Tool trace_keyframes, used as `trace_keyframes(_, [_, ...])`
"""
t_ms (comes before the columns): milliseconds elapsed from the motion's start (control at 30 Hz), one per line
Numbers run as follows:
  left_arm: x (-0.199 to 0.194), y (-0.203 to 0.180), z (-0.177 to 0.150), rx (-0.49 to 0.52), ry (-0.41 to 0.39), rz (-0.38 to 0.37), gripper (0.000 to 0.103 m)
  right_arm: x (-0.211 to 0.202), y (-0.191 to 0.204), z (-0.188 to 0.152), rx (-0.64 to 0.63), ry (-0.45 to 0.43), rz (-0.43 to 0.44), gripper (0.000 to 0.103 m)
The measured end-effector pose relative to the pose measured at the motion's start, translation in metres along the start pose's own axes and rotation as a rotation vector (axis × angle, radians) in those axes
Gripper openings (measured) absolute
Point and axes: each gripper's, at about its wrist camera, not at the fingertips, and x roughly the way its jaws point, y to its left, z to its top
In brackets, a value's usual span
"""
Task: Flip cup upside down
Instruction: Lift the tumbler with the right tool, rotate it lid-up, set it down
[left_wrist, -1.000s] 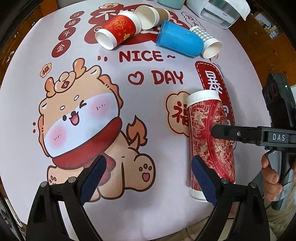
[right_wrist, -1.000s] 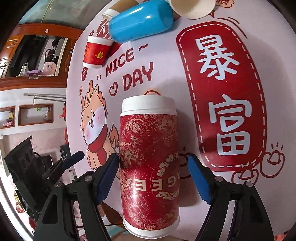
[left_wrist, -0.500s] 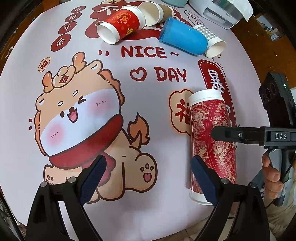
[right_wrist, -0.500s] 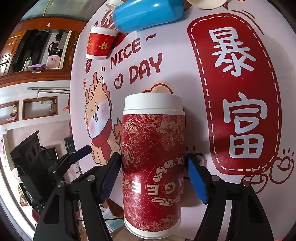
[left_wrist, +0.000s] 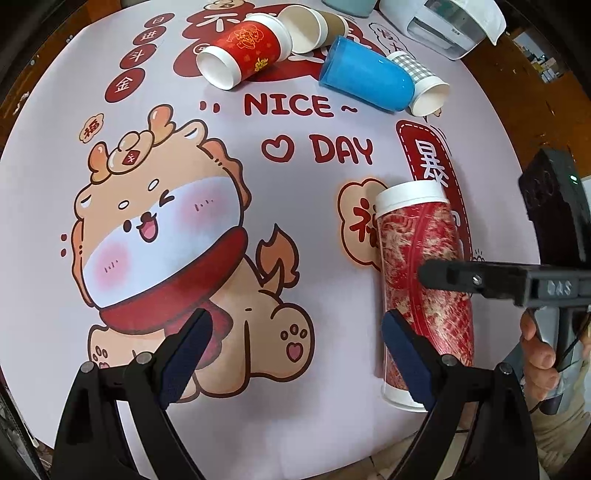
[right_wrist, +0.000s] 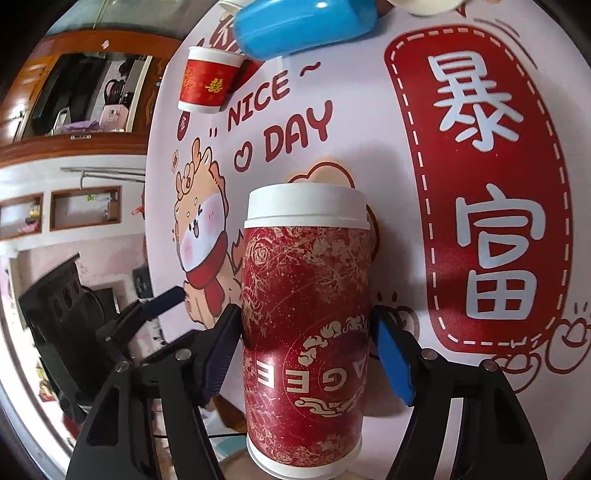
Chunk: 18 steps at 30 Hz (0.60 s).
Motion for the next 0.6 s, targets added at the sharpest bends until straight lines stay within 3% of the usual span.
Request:
trace_keyframes(133, [-0.006,0.000,-0.002,0.000,-0.018,0.002,0.092,-0.015,0.017,-0.010,-0.088,-0.064,0.001,0.070])
trace_keyframes(233, [-0.015,-0.003,-0.006,0.008,-0.059,0.019,0.092,-0.031,0.031,-0.019,-0.168,-0.162,-0.013,0.070])
trace_keyframes(367, [-0.033,-0.010,-0.011,0.015,-0.163,0.048,0.092,-0.050,0.044,-0.033,-0.254,-0.326,-0.038,0.070])
trace_keyframes(600, [-0.052,-0.017,-0.019,-0.016,-0.344,0.076,0.092,-0.068,0.056,-0.066,-0.448,-0.696,-0.173,0.070])
